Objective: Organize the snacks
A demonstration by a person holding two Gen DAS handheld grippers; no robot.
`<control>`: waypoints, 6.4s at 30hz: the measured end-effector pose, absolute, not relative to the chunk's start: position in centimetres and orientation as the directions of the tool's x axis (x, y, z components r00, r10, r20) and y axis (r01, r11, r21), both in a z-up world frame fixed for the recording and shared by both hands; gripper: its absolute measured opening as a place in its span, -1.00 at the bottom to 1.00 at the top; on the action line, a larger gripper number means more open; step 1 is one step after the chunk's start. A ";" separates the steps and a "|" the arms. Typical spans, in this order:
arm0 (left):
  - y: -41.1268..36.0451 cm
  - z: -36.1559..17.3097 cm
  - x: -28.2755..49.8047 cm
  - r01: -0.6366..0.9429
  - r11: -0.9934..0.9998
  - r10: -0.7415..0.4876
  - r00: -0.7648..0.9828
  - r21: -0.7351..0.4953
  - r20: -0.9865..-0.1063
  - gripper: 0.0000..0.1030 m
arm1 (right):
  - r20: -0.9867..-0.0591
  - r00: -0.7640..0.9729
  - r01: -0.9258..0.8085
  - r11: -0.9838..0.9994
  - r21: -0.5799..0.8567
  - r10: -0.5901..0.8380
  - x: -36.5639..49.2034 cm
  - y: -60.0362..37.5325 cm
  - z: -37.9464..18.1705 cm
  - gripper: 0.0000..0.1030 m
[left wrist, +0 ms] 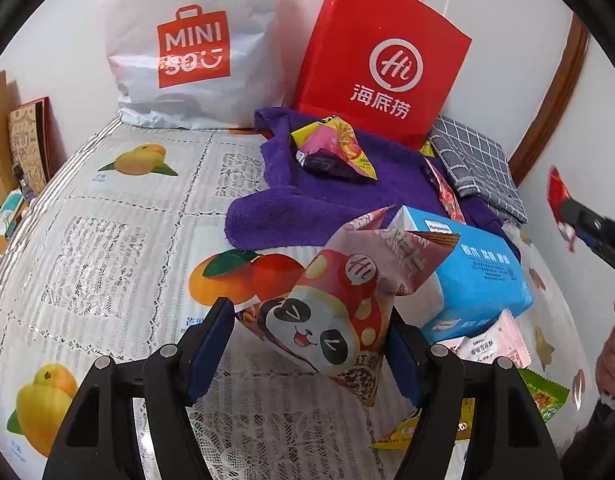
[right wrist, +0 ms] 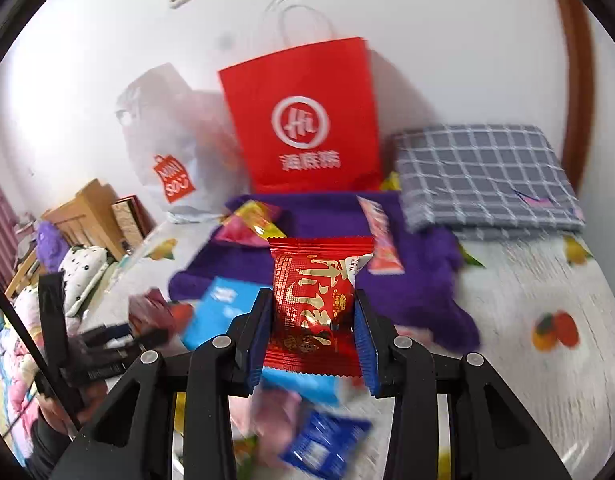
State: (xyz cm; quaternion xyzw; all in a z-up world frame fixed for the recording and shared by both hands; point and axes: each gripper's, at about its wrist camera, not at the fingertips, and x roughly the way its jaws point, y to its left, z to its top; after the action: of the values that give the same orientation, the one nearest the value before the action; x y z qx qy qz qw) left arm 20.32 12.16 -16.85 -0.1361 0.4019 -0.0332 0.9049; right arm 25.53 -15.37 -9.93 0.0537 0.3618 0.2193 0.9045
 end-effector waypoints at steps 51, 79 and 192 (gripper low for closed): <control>6.9 -9.8 25.4 0.078 0.956 -0.262 0.663 -0.284 -0.702 0.36 | -0.643 0.643 -0.255 0.908 0.331 0.415 32.7 -17.5 -13.7 0.23; 7.4 -15.8 35.5 -0.110 0.977 -0.097 0.545 -0.185 -0.833 0.55 | -0.665 0.636 -0.261 0.920 0.291 0.391 32.9 -17.0 -14.5 0.23; 5.5 -16.4 17.0 0.246 0.909 -0.417 0.578 -0.337 -0.701 0.59 | -0.800 0.572 -0.200 0.977 0.078 0.181 21.4 -22.8 -21.7 0.05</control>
State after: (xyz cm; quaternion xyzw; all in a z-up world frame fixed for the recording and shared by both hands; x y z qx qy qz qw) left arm 17.01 5.50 -16.41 -0.1020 0.4191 -0.1878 0.8824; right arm 21.43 -22.83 -21.70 -0.0106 0.4500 0.1076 0.8865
